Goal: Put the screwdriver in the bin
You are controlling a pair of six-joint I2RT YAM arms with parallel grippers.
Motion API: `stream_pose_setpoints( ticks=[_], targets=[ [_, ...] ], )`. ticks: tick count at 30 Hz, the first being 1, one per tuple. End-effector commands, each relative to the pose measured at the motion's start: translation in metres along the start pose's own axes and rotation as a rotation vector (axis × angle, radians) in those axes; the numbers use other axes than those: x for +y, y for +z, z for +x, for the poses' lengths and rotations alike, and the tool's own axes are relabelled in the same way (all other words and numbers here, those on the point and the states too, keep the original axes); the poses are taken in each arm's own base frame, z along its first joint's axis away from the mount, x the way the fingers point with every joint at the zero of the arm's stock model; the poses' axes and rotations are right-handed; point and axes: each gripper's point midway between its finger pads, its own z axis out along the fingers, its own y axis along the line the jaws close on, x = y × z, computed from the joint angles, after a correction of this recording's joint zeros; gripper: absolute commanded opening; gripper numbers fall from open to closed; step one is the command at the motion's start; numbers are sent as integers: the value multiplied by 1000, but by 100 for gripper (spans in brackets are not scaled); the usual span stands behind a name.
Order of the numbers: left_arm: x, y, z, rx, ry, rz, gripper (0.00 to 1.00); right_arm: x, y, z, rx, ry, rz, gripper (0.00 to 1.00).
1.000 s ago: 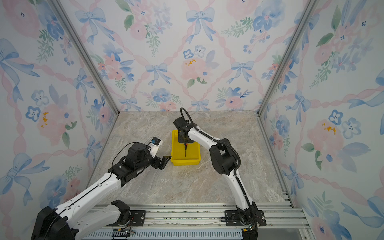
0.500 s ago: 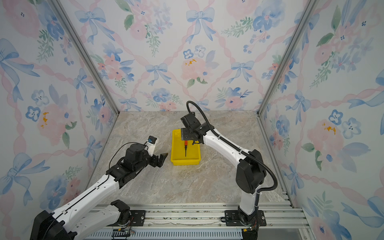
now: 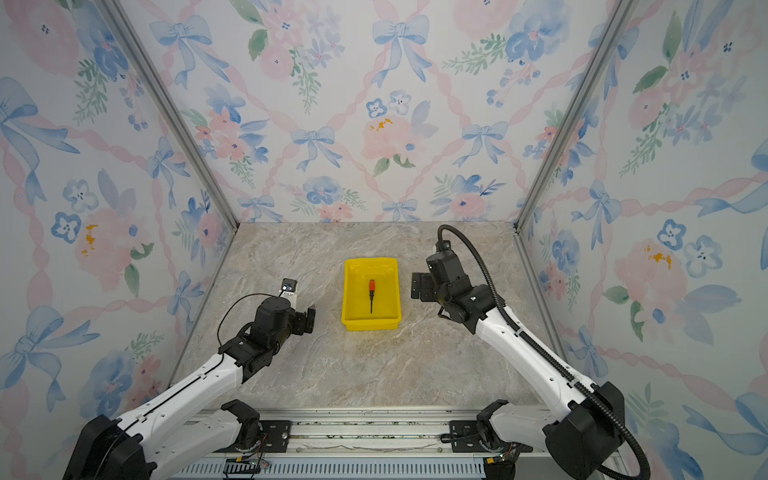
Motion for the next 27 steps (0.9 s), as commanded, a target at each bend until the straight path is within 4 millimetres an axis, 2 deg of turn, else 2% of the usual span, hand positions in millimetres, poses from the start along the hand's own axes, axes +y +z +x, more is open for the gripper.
stream_pose_setpoints(
  ticks=[1,5,8,11,16,22,27],
  targets=[
    [34,1,-9,-59,-85,-178,97,-37,-6,2,-59,49,69,97],
    [45,6,-12,-111,-65,-174,97,-94,-15,18,-118,80,273,97],
    [56,9,-13,-183,-63,-180,98,-114,-14,31,-179,97,275,97],
    [67,17,-6,-217,-53,-179,97,-125,-15,42,-251,45,270,97],
    [82,39,7,-177,-88,-201,98,-137,-5,59,-290,-67,327,97],
    [78,63,10,-170,-88,-189,98,-132,24,69,-320,-62,275,97],
    [89,70,2,-211,-100,-242,97,-138,45,71,-318,-60,295,97]
  ],
)
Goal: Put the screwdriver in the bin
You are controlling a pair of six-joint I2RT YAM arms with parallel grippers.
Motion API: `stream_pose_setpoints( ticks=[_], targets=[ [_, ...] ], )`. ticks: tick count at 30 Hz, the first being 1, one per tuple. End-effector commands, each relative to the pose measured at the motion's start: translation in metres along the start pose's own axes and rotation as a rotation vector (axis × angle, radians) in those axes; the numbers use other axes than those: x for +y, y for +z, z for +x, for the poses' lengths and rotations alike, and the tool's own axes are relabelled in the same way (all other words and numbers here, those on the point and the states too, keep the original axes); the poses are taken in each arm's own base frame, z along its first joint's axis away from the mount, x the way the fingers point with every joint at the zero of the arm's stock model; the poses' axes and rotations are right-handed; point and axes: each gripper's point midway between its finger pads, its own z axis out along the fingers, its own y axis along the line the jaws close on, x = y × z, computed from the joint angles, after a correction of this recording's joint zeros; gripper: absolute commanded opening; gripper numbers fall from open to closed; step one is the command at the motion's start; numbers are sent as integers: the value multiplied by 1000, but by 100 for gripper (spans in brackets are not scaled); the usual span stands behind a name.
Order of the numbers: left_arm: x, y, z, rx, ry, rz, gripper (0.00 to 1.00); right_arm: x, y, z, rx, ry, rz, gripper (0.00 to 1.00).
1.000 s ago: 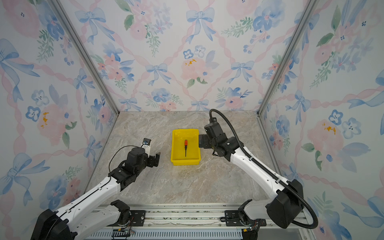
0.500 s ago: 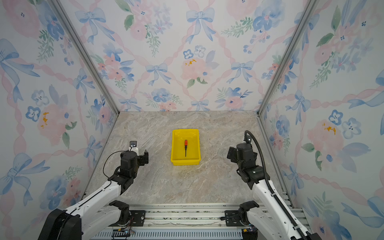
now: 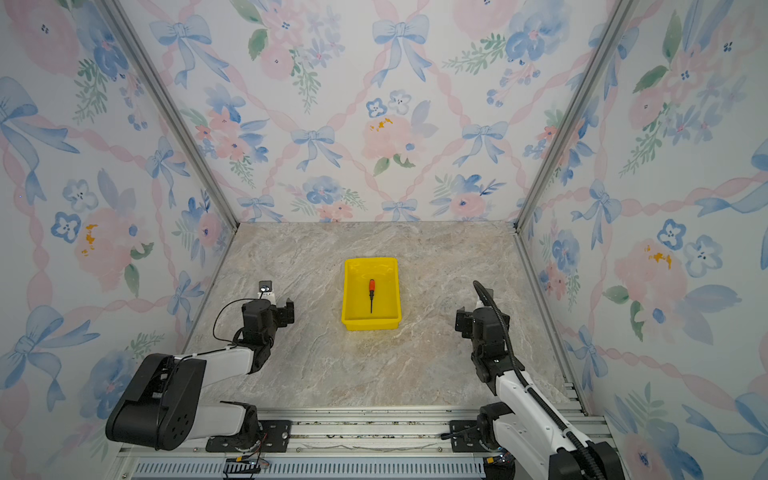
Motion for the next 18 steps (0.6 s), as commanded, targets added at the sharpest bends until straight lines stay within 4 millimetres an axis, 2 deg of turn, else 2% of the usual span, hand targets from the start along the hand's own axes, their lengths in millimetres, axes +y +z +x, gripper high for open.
stream_pose_setpoints(
  ticks=[1,5,10,18],
  targets=[
    [7,4,-35,-132,-36,-16,98,1,10,-23,-103,13,-4,97],
    [8,11,-41,-155,-61,1,98,5,22,-25,-95,-3,-10,97],
    [8,16,-34,-182,-101,23,98,5,34,-34,-124,15,-3,97],
    [1,11,-31,-205,-89,72,98,4,55,-47,-161,30,-9,97]
  ],
)
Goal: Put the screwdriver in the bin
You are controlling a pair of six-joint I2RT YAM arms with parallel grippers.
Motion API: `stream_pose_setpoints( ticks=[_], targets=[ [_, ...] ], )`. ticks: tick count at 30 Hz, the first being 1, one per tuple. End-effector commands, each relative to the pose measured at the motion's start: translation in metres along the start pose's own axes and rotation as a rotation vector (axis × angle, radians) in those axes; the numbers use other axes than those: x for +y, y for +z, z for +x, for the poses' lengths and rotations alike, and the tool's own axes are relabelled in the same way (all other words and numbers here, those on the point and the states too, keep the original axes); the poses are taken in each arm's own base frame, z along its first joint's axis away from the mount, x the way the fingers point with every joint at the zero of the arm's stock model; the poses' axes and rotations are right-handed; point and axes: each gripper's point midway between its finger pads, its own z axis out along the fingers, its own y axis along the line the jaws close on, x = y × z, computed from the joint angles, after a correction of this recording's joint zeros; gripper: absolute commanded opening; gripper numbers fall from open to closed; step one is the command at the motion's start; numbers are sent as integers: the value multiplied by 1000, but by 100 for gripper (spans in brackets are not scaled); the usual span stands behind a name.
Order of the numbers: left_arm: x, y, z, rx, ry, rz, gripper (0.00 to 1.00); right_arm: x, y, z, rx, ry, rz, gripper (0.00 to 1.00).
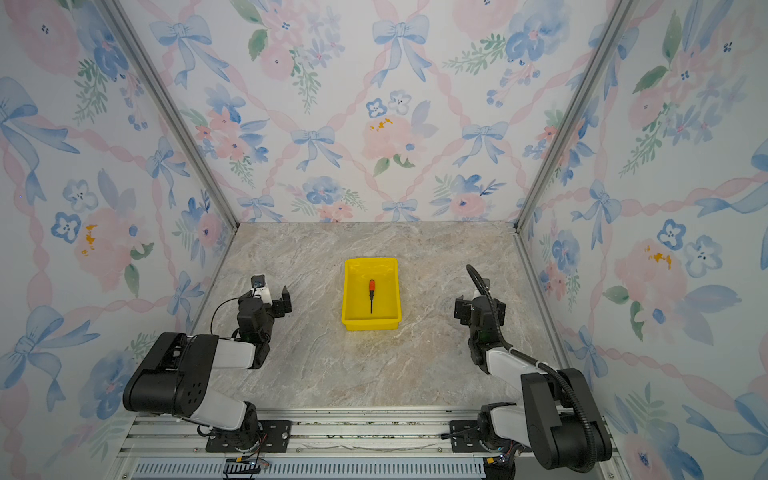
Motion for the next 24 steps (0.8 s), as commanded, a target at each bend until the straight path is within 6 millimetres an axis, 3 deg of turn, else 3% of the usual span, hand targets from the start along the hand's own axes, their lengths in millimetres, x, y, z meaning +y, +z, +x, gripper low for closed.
stream_pose_setpoints(
  ticks=[1,13,24],
  targets=[
    [-6,-3,-1,-39,-7,51,98,3,8,-33,-107,30,-23,97],
    [-7,-5,-1,-61,-4,66,97,20,36,-20,-95,17,-98,97],
    [-8,-5,-1,-60,-4,69,98,17,38,-17,-93,32,-100,97]
  ],
)
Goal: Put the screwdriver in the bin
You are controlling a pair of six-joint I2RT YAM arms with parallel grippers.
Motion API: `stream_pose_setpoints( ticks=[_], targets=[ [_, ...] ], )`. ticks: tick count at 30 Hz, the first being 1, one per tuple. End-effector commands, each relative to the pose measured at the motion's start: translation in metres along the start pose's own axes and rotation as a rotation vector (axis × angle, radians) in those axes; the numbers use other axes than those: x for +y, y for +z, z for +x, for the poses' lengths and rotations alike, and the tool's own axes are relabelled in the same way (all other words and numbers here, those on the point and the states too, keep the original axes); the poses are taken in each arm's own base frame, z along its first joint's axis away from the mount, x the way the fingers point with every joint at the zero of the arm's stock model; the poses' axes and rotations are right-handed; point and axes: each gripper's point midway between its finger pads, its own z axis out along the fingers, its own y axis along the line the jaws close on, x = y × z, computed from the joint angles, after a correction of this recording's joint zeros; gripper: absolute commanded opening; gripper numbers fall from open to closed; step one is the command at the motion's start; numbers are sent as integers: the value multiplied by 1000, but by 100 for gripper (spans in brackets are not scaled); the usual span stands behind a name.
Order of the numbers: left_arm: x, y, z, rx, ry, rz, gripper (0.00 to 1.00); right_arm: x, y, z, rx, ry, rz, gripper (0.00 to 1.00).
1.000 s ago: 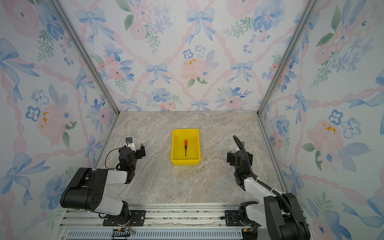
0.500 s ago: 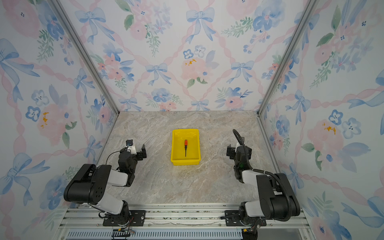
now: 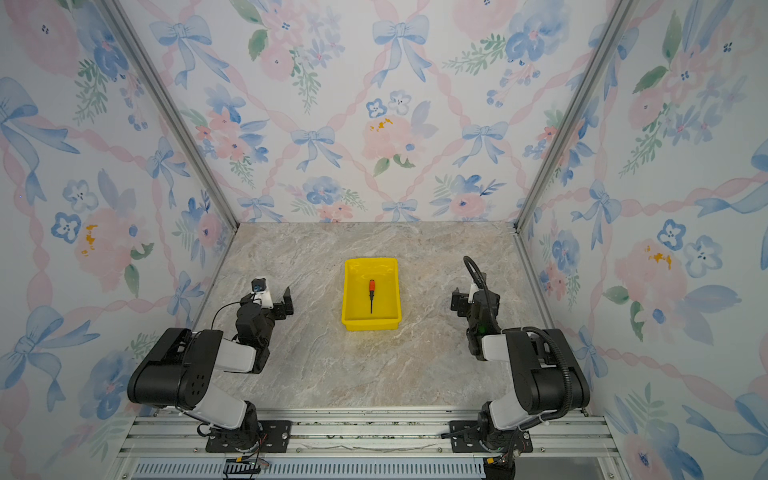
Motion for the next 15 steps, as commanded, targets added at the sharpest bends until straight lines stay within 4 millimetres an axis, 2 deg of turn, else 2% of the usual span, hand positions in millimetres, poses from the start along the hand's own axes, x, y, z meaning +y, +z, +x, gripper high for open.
stream_pose_setpoints(
  ticks=[1,15],
  targets=[
    [1,-1,-2,-15,7,6,98,-1,3,-14,-43,8,-1,97],
    [0,-1,-2,-14,6,7,98,-1,3,-14,-45,4,4,97]
  ],
)
